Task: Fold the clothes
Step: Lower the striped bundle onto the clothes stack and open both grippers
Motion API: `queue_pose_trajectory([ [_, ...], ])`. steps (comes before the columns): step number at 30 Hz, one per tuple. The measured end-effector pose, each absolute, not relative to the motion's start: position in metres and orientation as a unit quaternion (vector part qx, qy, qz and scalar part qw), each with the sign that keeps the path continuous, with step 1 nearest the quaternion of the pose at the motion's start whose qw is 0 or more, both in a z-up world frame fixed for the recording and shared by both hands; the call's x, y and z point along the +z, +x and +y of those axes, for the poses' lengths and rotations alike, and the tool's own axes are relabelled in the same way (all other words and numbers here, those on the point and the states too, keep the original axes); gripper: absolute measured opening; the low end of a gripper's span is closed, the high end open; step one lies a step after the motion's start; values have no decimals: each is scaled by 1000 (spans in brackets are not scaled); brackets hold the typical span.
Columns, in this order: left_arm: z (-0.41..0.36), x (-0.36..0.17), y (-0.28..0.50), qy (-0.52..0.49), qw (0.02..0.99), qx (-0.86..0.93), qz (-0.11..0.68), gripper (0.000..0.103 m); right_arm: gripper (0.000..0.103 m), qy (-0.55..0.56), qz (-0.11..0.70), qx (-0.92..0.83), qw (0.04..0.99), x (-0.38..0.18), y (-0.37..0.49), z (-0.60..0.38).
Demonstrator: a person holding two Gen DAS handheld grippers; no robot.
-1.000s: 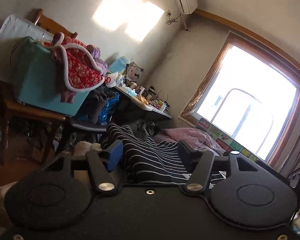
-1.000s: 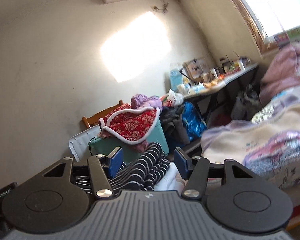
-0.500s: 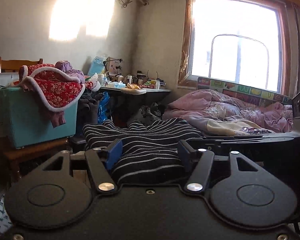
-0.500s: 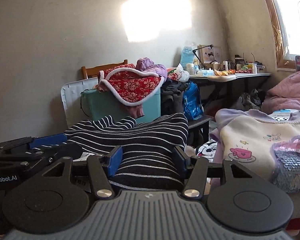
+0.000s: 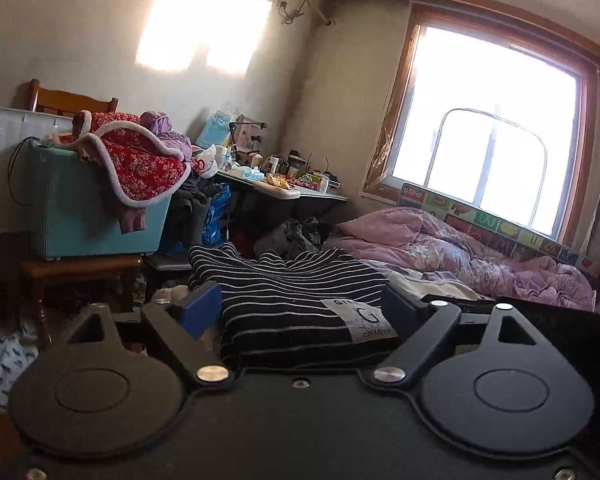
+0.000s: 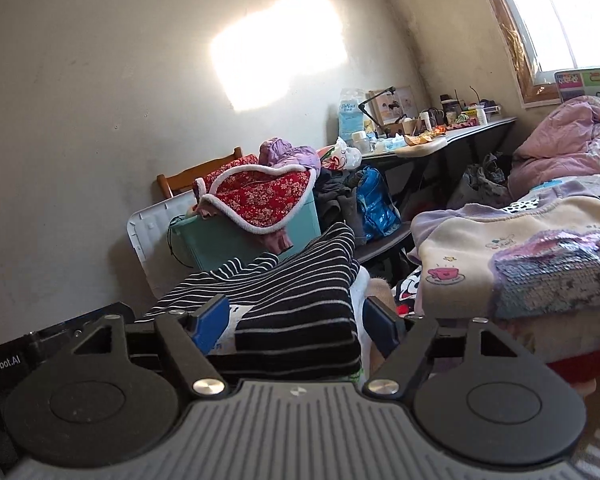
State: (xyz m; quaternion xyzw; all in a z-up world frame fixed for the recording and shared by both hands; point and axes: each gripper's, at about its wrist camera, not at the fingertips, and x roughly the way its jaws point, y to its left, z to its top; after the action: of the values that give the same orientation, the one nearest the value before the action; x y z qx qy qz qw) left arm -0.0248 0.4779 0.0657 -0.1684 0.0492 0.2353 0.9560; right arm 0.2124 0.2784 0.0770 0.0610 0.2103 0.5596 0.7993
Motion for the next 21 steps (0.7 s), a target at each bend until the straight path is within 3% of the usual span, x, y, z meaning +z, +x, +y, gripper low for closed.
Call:
queue_pose_trajectory([
  [3, 472, 70, -37, -199, 948, 241, 62, 103, 85, 58, 228, 554, 799, 83, 199, 264],
  [7, 462, 74, -45, -211, 941, 247, 95, 103, 102, 49, 248, 547, 798, 93, 178, 249],
  [21, 396, 104, -73, -142, 919, 326, 174, 103, 103, 10, 270, 512, 815, 119, 120, 198],
])
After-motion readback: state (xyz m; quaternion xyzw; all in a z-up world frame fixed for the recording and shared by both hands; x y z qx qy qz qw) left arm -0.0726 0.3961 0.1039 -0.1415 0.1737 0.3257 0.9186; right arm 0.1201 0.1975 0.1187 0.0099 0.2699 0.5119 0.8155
